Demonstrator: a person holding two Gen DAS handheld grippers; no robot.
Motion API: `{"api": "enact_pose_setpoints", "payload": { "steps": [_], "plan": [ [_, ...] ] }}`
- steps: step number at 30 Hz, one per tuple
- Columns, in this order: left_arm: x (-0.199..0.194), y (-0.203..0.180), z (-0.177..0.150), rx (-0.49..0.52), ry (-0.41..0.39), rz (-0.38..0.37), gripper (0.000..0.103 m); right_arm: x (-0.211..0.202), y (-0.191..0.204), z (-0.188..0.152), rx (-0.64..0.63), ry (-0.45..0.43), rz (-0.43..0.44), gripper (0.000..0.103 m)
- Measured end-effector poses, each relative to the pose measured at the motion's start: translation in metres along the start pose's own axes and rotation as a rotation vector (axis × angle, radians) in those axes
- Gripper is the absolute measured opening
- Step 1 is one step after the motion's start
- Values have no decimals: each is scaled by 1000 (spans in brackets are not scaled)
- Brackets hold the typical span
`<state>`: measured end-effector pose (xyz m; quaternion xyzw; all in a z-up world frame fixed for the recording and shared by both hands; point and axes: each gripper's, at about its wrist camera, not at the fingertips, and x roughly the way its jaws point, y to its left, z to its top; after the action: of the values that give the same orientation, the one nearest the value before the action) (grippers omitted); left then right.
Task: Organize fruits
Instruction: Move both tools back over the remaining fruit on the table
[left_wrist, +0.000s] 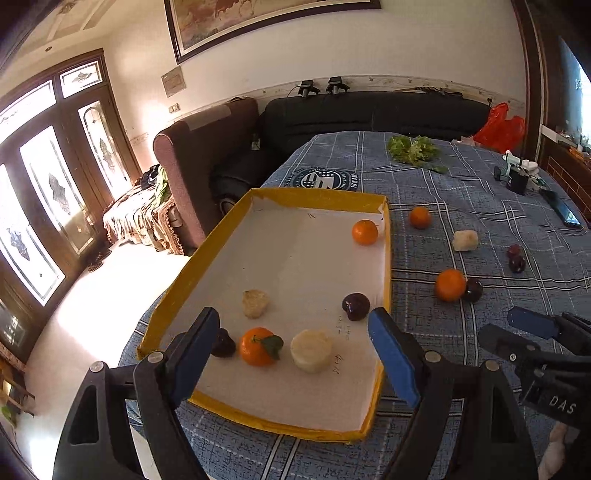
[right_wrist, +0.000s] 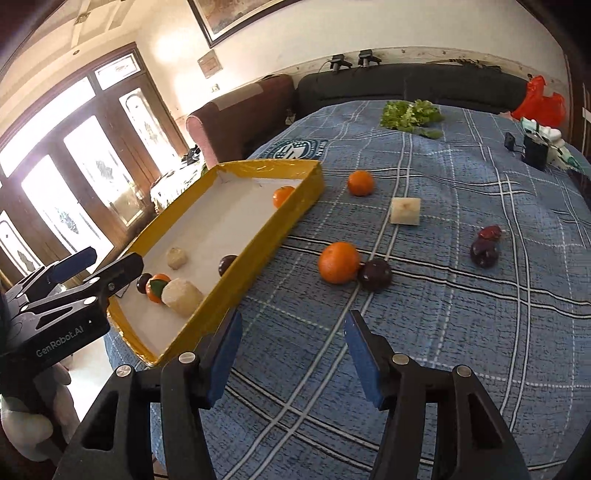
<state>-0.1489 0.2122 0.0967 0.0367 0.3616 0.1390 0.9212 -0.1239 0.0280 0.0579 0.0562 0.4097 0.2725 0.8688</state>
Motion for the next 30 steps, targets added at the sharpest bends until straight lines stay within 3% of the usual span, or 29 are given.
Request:
{"api": "enact_pose_setpoints", "payload": {
  "steps": [12, 30],
  "plan": [
    [25, -65, -8, 56, 114, -241, 82, -23, -72, 0, 127, -30, -111, 65],
    [76, -117, 15, 81, 177, -312, 82, -21, -142, 32, 214, -42, -199, 67]
  ]
}}
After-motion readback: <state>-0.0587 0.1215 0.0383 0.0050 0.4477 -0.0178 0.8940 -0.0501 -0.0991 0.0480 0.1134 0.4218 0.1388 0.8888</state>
